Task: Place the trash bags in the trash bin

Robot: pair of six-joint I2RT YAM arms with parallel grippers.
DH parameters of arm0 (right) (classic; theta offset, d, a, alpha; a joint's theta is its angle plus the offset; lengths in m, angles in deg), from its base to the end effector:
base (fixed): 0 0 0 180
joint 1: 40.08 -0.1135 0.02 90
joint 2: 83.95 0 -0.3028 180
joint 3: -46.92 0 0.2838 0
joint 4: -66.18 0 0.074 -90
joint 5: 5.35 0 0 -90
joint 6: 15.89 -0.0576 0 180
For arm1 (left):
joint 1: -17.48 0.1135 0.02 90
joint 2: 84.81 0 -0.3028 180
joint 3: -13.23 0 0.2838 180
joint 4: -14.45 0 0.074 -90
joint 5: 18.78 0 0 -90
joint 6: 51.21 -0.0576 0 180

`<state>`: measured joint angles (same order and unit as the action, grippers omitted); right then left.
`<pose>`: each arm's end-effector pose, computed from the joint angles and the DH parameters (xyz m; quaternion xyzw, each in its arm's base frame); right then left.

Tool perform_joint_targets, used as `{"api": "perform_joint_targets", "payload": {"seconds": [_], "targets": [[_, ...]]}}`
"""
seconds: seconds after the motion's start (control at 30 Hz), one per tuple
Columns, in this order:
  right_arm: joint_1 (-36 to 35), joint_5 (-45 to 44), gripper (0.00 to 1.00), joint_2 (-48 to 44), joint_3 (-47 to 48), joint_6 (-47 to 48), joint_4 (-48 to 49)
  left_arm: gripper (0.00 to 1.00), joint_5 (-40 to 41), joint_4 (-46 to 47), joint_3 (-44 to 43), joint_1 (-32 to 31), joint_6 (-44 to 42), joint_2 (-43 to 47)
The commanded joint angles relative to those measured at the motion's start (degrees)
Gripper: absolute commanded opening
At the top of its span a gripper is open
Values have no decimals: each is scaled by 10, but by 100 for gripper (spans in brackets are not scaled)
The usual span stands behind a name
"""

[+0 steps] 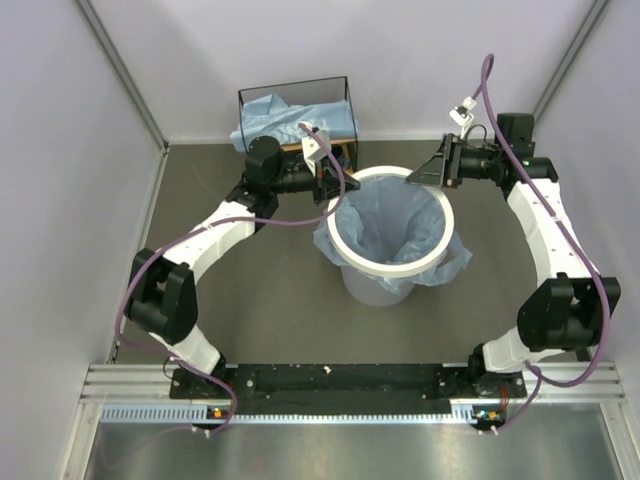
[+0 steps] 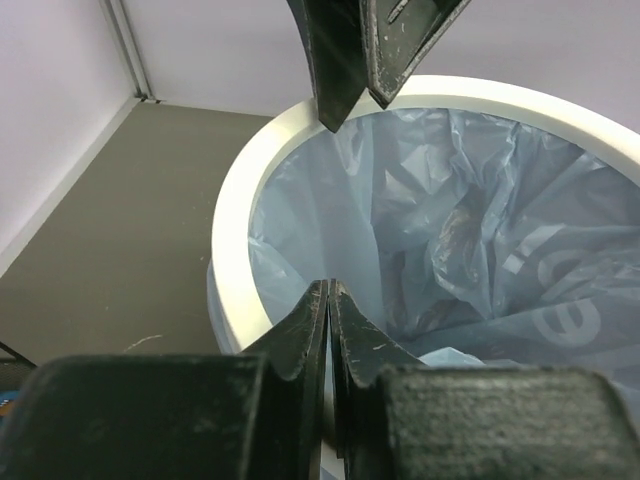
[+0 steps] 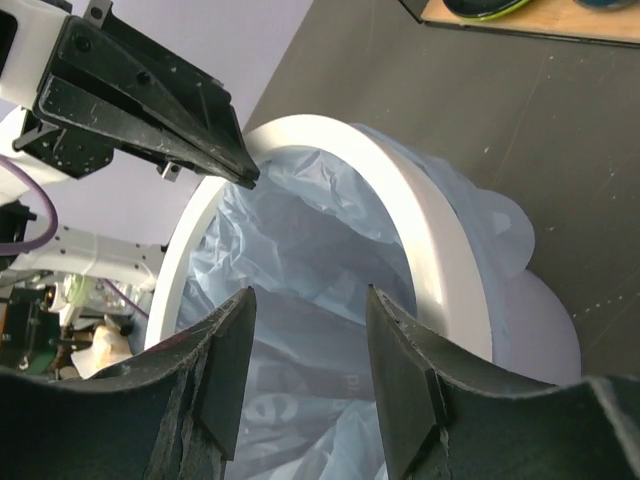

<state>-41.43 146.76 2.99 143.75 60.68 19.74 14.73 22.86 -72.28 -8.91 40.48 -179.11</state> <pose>0.3632 0.0595 0.4045 -0.1502 0.7853 0.5065 0.3228 0.3629 -0.2337 0.3714 0.4595 0.5392 -0.4763 0.5208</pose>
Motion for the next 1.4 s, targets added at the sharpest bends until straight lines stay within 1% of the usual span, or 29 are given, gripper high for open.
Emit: {"api": "perform_joint_targets", "payload": {"seconds": [0.0, 0.07, 0.1, 0.13, 0.2, 0.27, 0.3, 0.33, 0.37, 0.43, 0.47, 0.5, 0.57, 0.6, 0.63, 0.7, 0.73, 0.83, 0.87, 0.93, 1.0, 1.1, 1.13, 1.17, 1.2, 1.23, 1.27, 1.3, 1.37], "targets": [[-6, -10, 51, -19, -5, 2, -25, 9, -9, -33, 18, -4, 2, 30], [-5, 13, 55, -33, 18, -11, -25, 13, -8, -36, -2, -5, 11, 53], [-5, 17, 57, -47, 26, -18, -26, 18, -5, -40, -10, -6, 16, 60], [-5, 17, 59, -55, 36, -18, -33, 20, -2, -59, -28, -5, 18, 67], [-4, 10, 60, -71, 68, -4, -50, 21, -1, -71, -53, -4, 38, 87], [-5, 24, 60, -93, 89, -6, -67, 22, -14, -45, -92, -9, 81, 101], [-7, 32, 60, -103, 85, -25, -68, 21, -24, -45, -101, -16, 117, 105], [-9, 42, 60, -128, 78, -34, -68, 20, -27, -49, -105, -23, 125, 108], [-20, 57, 60, -142, 51, -44, -66, 20, -28, -56, -88, -43, 127, 128], [-38, 64, 60, -177, 21, -66, -68, 20, -23, -80, -54, -72, 72, 158], [-57, 64, 60, -211, -7, -73, -68, 20, -14, -97, -37, -105, 47, 189], [-63, 64, 61, -223, -19, -85, -68, 20, -10, -89, 7, -119, 33, 202], [-71, 74, 61, -251, -56, -100, -67, 20, -3, -72, 51, -154, 40, 233], [-70, 73, 61, -258, -71, -114, -66, 20, -2, -38, 97, -163, 65, 241], [-71, 81, 61, -265, -104, -118, -67, 20, 7, -24, 126, -176, 67, 253], [-68, 85, 61, -272, -147, -127, -67, 20, 23, -15, 164, -183, 47, 258], [-69, 82, 60, -274, -197, -120, -67, 20, 30, -9, 196, -183, 42, 251], [-67, 61, 56, -272, -256, -79, -65, 18, 42, 3, 240, -176, 14, 230], [-67, 54, 52, -266, -263, -58, -66, 18, 32, 7, 249, -174, 3, 225], [-67, 59, 47, -249, -274, -52, -66, 18, 32, -8, 257, -172, 0, 217], [-67, 61, 46, -241, -264, -49, -67, 18, 24, -15, 258, -172, -5, 222], [-67, 73, 47, -235, -204, -56, -68, 18, 10, -17, 238, -172, 7, 244], [-67, 86, 48, -230, -165, -64, -66, 21, 5, -31, 229, -173, 8, 256], [-67, 89, 51, -226, -142, -79, -66, 23, 2, -36, 211, -174, 11, 264], [-67, 90, 53, -223, -119, -82, -67, 26, -1, -43, 202, -174, 13, 271], [-66, 80, 56, -214, -69, -85, -67, 33, 1, -54, 193, -174, 12, 284], [-65, 73, 63, -209, -45, -90, -68, 38, 3, -87, 181, -173, 2, 291], [-62, 60, 66, -205, -23, -91, -69, 41, 7, -108, 160, -169, -5, 297], [-58, 1, 71, -190, 37, -72, -76, 50, 40, -146, 137, -148, -4, 315]]}}
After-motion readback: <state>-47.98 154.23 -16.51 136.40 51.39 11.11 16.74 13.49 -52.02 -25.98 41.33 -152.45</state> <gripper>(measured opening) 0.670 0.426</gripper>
